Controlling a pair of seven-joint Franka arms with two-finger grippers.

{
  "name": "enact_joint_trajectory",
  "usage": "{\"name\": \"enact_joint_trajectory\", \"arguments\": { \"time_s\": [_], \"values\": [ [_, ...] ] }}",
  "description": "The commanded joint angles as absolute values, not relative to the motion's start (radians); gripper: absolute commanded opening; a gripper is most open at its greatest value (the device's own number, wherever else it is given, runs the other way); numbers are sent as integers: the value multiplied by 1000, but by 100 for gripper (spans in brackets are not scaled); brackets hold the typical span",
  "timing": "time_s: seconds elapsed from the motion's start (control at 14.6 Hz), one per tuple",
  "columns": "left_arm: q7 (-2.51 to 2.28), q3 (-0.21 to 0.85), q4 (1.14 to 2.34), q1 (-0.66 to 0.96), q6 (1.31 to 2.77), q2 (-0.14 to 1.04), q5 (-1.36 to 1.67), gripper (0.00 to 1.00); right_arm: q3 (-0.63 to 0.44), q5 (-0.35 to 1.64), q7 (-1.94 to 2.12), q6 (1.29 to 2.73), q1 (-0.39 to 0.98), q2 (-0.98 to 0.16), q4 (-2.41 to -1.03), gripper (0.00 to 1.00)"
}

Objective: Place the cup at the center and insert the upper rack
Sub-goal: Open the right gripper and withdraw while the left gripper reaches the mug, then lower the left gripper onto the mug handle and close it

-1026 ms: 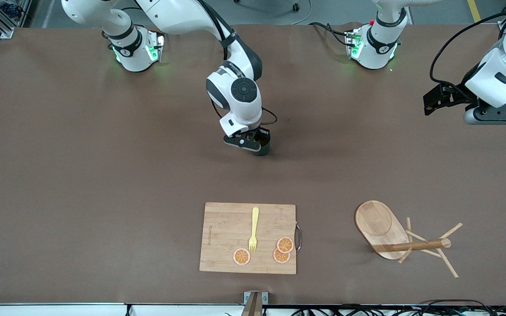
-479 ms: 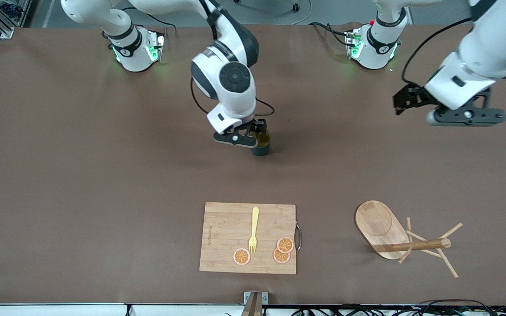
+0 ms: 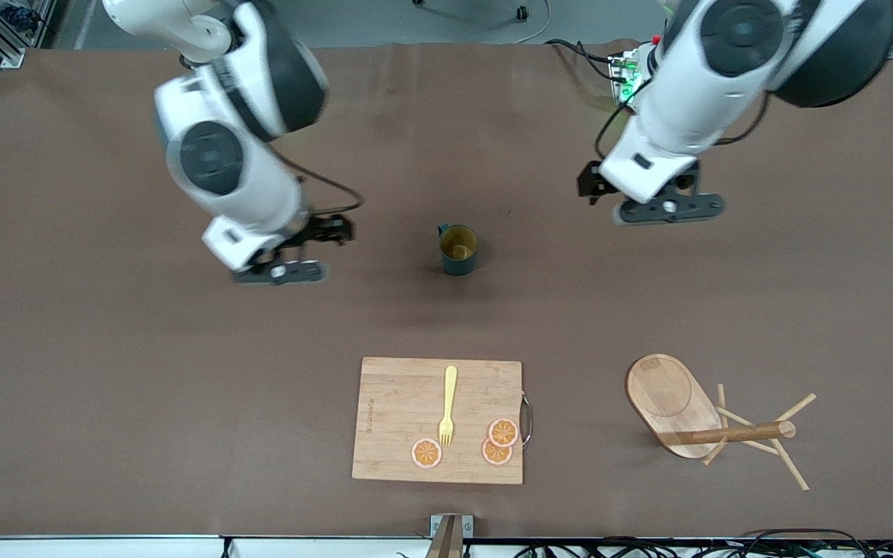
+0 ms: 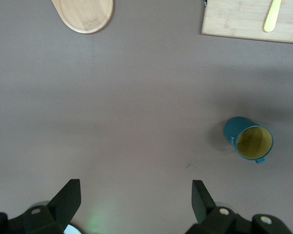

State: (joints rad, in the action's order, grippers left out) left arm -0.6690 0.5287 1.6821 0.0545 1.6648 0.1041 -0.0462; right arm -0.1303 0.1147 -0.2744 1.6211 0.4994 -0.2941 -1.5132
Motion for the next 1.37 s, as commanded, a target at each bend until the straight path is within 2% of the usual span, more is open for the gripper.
{"name": "enact_joint_trajectory", "arguments": {
  "time_s": [0.0,0.27,0.41,0.62,0.75,1.16,1.3],
  "values": [
    [-857,541,1697,142,1732,150,-104,100,-107,86,-53,1591,344,-241,-1542,100],
    [-1188,541,1687,312,1850,286,-248,100,-107,55,130,1583,139,-238,-1536,100],
    [-1393,541,1655,401,1861,374,-345,100,-109,46,146,1582,72,-238,-1505,100],
    [-1667,538,1573,526,1862,512,-470,100,-107,-14,140,1504,49,-247,-1410,100],
    [-1822,532,1568,603,1862,570,-582,100,-109,-21,141,1479,44,-248,-1381,100],
    [-2127,506,1548,773,1862,675,-762,100,-109,-9,129,1473,20,-250,-1353,100],
    [-2271,459,1548,848,1858,710,-869,98,-107,-2,27,1433,25,-250,-1362,100]
  ]
}}
